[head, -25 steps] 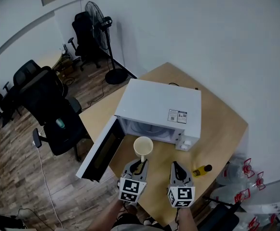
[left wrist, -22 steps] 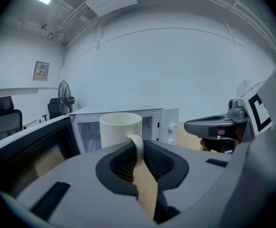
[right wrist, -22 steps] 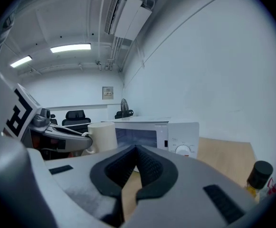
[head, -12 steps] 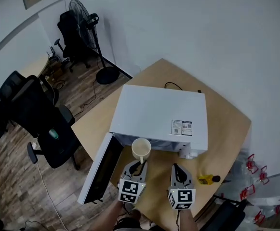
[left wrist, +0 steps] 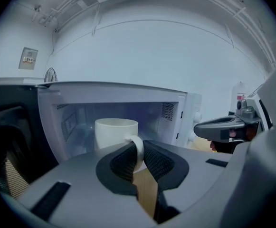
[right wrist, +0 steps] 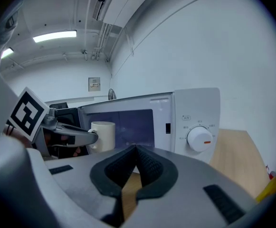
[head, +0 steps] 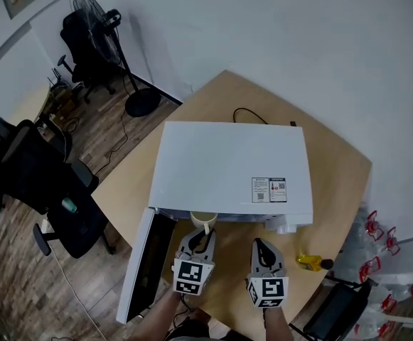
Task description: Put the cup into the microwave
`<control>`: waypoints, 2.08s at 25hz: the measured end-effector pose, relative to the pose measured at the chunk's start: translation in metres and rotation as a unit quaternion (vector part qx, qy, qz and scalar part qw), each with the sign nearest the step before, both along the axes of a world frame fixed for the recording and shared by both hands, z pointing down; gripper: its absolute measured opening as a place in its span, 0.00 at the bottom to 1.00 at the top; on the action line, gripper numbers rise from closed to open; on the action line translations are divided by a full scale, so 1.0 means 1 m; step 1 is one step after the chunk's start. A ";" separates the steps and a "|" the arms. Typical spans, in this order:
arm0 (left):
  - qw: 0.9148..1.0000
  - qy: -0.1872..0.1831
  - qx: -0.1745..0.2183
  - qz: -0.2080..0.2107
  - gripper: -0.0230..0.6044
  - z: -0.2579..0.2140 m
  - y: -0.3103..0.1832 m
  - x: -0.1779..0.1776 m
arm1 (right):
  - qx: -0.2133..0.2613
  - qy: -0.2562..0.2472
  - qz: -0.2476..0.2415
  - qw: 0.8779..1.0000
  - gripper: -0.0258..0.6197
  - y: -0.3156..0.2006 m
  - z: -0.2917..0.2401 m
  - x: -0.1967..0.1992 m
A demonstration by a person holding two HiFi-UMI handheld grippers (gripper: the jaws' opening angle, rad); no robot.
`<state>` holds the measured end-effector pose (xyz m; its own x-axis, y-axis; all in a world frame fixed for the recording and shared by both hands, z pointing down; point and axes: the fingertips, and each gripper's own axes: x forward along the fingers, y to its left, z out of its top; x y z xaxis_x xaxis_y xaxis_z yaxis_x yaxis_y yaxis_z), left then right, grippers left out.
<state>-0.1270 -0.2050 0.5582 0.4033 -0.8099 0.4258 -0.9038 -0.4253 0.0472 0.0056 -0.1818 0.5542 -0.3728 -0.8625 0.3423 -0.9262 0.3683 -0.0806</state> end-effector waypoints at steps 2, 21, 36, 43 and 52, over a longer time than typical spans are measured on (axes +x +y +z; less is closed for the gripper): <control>1.000 0.002 -0.001 0.005 0.13 0.005 -0.007 0.001 | -0.004 0.003 0.005 1.000 0.07 -0.002 0.004 -0.001; 0.999 0.025 0.001 0.033 0.13 0.029 -0.056 0.017 | -0.043 0.009 0.049 0.998 0.07 -0.004 0.036 0.015; 0.999 0.025 0.012 0.030 0.13 0.039 -0.073 0.018 | -0.060 0.010 0.050 0.997 0.07 0.003 0.048 0.010; 1.000 0.006 0.011 0.022 0.14 0.043 -0.073 0.016 | -0.055 0.011 0.055 0.997 0.07 0.002 0.044 0.013; 1.000 0.004 0.010 0.023 0.27 0.045 -0.068 0.018 | -0.053 0.009 0.056 0.997 0.07 0.005 0.044 0.013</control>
